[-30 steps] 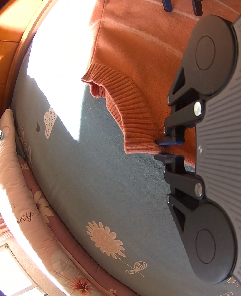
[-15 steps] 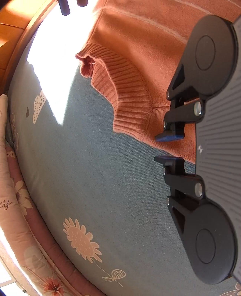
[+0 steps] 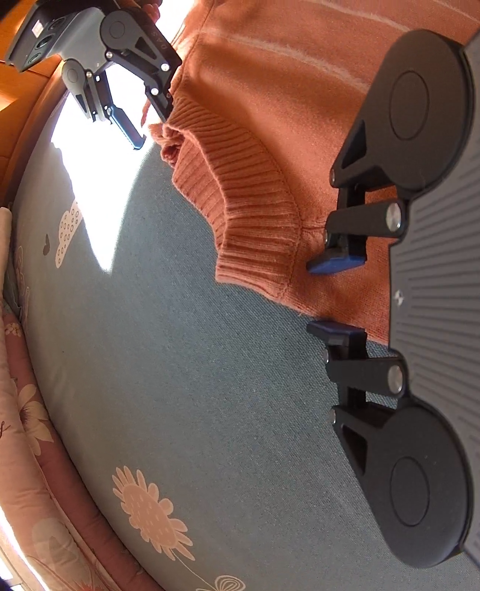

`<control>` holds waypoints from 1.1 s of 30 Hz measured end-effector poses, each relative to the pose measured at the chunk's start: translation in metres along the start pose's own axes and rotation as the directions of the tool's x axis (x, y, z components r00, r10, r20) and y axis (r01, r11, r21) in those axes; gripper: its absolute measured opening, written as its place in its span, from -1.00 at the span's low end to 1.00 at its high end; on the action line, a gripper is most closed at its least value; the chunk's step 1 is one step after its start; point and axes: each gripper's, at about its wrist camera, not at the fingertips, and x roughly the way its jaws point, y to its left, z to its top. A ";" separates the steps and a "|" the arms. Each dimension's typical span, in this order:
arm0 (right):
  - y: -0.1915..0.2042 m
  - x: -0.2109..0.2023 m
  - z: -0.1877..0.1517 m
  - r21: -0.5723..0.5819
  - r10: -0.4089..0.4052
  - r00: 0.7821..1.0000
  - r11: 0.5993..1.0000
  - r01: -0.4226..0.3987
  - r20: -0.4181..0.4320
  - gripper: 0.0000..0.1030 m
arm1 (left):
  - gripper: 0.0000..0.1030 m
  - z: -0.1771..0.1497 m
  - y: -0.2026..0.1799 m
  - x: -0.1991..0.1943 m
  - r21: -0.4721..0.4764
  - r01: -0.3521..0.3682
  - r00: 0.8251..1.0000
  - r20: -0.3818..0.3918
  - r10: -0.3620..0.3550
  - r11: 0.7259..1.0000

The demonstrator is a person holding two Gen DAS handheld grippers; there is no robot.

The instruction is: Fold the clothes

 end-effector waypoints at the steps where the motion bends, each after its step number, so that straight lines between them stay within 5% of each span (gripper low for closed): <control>1: 0.003 0.000 -0.002 -0.017 0.009 1.000 1.000 -0.010 -0.014 0.20 | -0.43 0.000 0.001 0.000 0.003 0.007 1.000 -0.003 -0.007 1.000; 4: 0.009 0.000 -0.004 -0.048 0.028 0.998 0.998 -0.031 -0.054 0.16 | -0.43 0.005 0.002 0.002 0.027 0.022 0.999 -0.028 -0.021 0.999; 7: 0.017 0.000 0.008 -0.089 0.059 0.992 0.994 -0.069 -0.111 -0.36 | -0.45 0.011 -0.003 0.003 0.072 0.018 0.998 -0.062 -0.014 0.997; 12: 0.040 -0.009 0.012 -0.215 -0.048 0.992 0.976 0.022 -0.116 -0.68 | -0.94 0.009 -0.021 -0.004 0.131 -0.062 0.997 -0.041 0.067 0.989; 19: 0.040 -0.012 0.011 -0.197 -0.259 0.965 0.949 0.247 -0.040 -0.73 | -0.94 0.011 -0.021 -0.018 0.076 -0.166 0.986 0.037 0.164 0.983; 22: 0.033 -0.003 0.006 -0.123 -0.277 0.960 0.955 0.269 -0.049 -0.70 | -0.90 0.007 -0.017 -0.003 0.045 -0.194 0.981 -0.002 0.195 0.980; 25: 0.027 -0.011 0.004 -0.024 -0.302 0.953 0.953 0.301 -0.023 -0.31 | -0.74 0.007 -0.011 -0.008 -0.016 -0.206 0.978 0.004 0.207 0.978; 28: 0.023 -0.038 -0.002 0.086 -0.303 0.953 0.950 0.301 0.012 -0.26 | -0.76 0.006 -0.006 -0.026 -0.078 -0.224 0.973 0.028 0.227 0.971; 33: 0.036 -0.068 -0.022 0.219 -0.230 0.973 0.951 0.220 0.022 -0.24 | -0.72 0.007 -0.031 -0.054 -0.071 -0.126 0.988 0.082 0.132 0.989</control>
